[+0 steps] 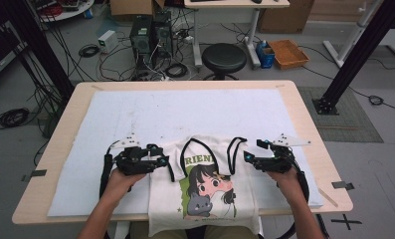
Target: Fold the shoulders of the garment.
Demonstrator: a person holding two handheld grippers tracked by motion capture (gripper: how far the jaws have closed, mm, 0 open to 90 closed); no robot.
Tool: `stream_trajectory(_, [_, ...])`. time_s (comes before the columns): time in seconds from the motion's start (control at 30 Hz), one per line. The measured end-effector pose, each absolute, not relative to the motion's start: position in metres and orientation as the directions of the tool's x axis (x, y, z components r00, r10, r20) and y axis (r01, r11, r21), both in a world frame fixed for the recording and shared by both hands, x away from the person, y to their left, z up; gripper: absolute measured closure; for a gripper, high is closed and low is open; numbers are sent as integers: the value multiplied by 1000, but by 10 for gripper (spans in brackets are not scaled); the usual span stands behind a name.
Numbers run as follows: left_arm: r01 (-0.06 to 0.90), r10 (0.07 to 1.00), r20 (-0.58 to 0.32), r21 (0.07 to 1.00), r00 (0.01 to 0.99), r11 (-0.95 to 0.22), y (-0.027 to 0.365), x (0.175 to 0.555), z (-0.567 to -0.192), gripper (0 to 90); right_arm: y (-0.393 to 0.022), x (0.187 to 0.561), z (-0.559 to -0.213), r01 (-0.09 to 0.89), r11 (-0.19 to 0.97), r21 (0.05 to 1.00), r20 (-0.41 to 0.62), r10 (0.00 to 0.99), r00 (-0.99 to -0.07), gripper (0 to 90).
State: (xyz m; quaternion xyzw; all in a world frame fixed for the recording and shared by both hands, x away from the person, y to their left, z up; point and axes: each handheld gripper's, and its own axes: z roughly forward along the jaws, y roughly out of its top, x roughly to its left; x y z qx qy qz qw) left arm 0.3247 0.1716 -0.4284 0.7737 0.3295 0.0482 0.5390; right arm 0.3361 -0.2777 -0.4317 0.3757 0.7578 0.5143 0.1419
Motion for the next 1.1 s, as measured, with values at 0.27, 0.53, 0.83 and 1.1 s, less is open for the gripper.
stream_trajectory(0.27, [410,490,-184,817,852,-406,134,320,-444,355,-239,328,-441,398,432,809,168,478,-862,434])
stream_trajectory(0.53, [414,519,-132,774,845,-479,135,322,-448,844,-218,327,-445,358,579,733,22,506,-862,810])
stream_trajectory(0.83, [424,478,-238,843,846,-331,187,318,-424,854,-257,318,-422,376,466,801,69,552,-831,848])
stream_trajectory(1.1, [478,418,-361,850,834,-221,208,319,-422,486,-281,303,-420,439,419,795,161,552,-818,630])
